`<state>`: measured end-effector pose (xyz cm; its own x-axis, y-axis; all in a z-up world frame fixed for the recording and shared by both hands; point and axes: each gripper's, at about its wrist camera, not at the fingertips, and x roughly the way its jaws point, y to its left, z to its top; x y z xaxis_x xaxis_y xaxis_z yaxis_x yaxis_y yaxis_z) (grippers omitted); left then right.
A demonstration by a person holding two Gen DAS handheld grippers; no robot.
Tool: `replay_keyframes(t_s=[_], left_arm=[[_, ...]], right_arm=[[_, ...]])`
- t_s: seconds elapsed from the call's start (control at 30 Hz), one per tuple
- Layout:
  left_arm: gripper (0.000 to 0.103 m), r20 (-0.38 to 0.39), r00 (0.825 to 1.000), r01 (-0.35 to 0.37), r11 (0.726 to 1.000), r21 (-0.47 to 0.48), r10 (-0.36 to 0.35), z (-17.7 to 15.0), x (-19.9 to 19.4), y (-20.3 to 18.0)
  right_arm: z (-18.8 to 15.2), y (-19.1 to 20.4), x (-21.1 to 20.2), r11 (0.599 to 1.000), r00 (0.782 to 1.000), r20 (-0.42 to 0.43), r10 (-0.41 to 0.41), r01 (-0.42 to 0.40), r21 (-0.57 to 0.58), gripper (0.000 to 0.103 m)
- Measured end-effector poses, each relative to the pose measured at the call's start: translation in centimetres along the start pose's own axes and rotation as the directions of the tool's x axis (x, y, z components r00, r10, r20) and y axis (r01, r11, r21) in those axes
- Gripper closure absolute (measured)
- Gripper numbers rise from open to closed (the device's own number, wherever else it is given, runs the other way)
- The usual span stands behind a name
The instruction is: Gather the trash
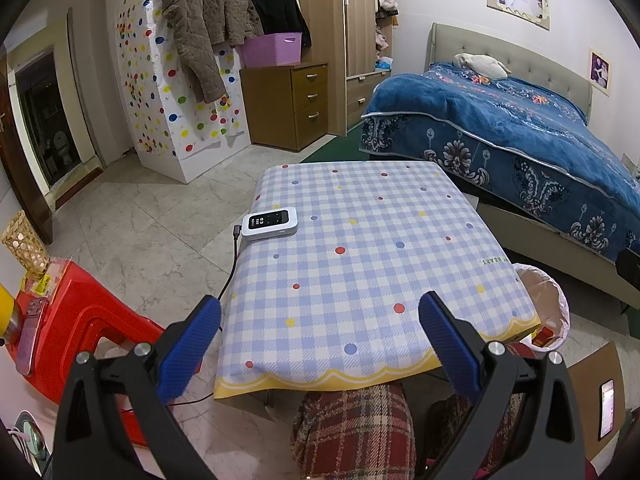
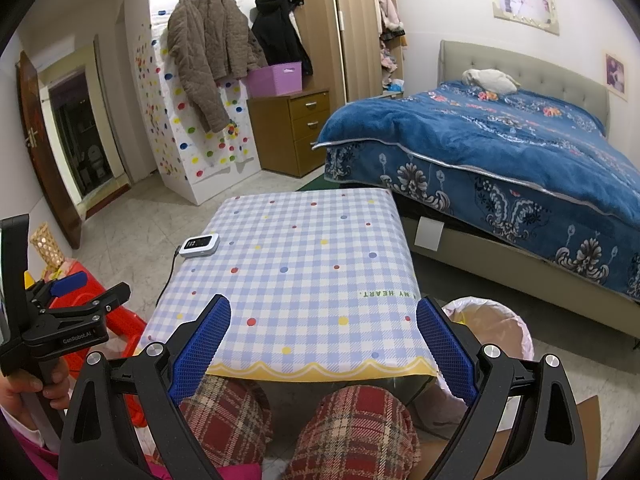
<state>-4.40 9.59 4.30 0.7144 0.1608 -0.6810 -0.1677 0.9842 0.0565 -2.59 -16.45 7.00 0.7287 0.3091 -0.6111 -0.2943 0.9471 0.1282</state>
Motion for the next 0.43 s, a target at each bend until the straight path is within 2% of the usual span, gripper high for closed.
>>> replay_keyframes(t_s=[0.23, 0.43], left_arm=[[0.007, 0.011, 1.0, -0.009, 1.0, 0.014, 0.009, 0.0, 0.2, -0.2], [0.007, -0.066, 0.998, -0.009, 1.0, -0.02, 0.007, -0.5, 4.1, 0.7]], right_arm=[[-0.2, -0.2, 0.2, 1.0, 1.0, -0.003, 0.002, -0.002, 0.005, 0.01], [-1.4, -2.0, 1.9, 0.999, 0.999, -0.009, -0.042, 0.042, 0.016, 0.009]])
